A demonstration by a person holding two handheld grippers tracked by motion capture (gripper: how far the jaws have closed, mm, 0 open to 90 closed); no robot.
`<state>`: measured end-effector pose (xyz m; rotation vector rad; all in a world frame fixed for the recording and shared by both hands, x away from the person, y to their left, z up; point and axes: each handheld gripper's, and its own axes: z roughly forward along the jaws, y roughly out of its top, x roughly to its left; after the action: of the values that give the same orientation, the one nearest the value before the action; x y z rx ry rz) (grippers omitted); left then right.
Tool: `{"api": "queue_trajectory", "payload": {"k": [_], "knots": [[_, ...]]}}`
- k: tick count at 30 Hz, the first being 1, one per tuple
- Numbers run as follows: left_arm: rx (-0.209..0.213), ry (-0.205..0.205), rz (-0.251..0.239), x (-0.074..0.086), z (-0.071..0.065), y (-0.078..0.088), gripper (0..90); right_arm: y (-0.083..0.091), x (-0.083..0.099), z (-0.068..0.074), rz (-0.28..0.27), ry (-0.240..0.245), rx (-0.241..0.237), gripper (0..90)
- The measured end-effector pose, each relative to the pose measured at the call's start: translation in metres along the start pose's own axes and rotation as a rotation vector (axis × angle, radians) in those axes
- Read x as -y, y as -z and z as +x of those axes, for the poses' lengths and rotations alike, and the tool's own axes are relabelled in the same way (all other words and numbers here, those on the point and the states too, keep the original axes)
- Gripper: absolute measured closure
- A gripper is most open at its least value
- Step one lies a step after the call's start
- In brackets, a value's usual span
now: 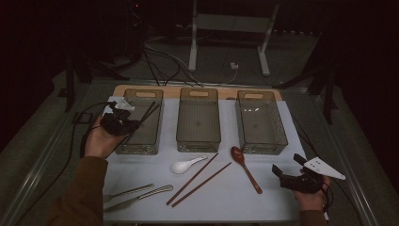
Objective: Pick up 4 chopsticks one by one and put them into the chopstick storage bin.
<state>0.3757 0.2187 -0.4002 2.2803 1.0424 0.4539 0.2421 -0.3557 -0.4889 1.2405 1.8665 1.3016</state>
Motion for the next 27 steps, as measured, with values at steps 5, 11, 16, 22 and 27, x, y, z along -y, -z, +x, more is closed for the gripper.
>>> {"api": "queue_trajectory", "payload": {"k": [5,11,16,22,27], "knots": [[-0.007,0.021,-0.008,-0.003,0.004,0.0,87.7,0.0,0.0,0.0,-0.002,-0.001,0.001,0.0],[-0.025,0.041,-0.013,-0.007,0.009,-0.001,87.7,0.0,0.0,0.0,-0.001,0.0,0.0,0.0],[-0.033,0.06,-0.011,-0.01,0.014,-0.004,87.7,0.0,0.0,0.0,0.0,0.0,0.0,0.0],[-0.041,0.09,-0.012,-0.015,0.018,-0.008,87.7,0.0,0.0,0.0,-0.001,0.0,0.0,0.0],[-0.046,0.099,-0.008,-0.019,0.019,-0.014,87.7,0.0,0.0,0.0,-0.001,-0.001,-0.001,0.0]]}}
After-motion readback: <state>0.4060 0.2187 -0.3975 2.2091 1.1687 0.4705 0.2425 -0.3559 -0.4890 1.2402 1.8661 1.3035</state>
